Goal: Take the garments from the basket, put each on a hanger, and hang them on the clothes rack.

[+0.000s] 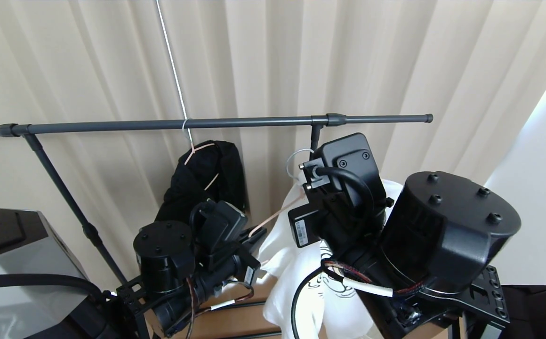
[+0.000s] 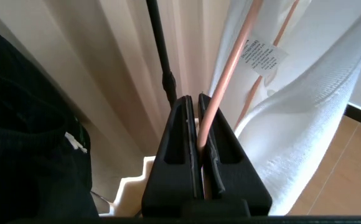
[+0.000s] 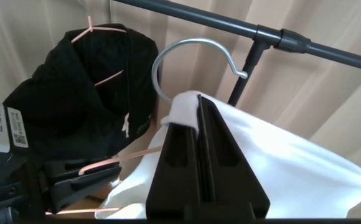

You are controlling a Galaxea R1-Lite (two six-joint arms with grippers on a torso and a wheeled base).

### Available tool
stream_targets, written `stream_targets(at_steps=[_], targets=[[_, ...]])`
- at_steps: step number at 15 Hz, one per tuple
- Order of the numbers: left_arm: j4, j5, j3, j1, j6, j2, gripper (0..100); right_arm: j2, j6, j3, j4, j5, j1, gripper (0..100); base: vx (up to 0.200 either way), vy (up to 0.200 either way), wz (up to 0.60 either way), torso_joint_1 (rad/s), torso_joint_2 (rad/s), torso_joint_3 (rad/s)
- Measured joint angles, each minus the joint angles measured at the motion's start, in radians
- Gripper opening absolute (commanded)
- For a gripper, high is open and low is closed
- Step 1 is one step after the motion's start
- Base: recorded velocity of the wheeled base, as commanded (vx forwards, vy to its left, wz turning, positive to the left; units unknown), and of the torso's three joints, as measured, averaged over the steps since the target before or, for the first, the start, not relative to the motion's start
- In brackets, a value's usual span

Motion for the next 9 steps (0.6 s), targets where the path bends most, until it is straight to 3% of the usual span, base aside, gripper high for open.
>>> stream_targets(at_steps=[3, 4, 9], targets=[[-0.018, 0.000, 0.005, 0.008, 0.000, -0.001, 0, 0.001, 0.000, 0.000, 0.000, 0.003, -0.047, 0, 0.000, 0.000, 0.00, 0.000, 0.00, 0.000], [-0.027, 0.000, 0.011, 0.008, 0.000, -0.001, 0, 0.001, 0.001, -0.001, -0.001, 0.005, -0.057, 100, 0.000, 0.000, 0.00, 0.000, 0.00, 0.000], [-0.062, 0.001, 0.034, 0.016, -0.001, -0.001, 0, 0.004, 0.000, -0.007, -0.002, 0.003, -0.078, 100, 0.000, 0.000, 0.00, 0.000, 0.00, 0.000]])
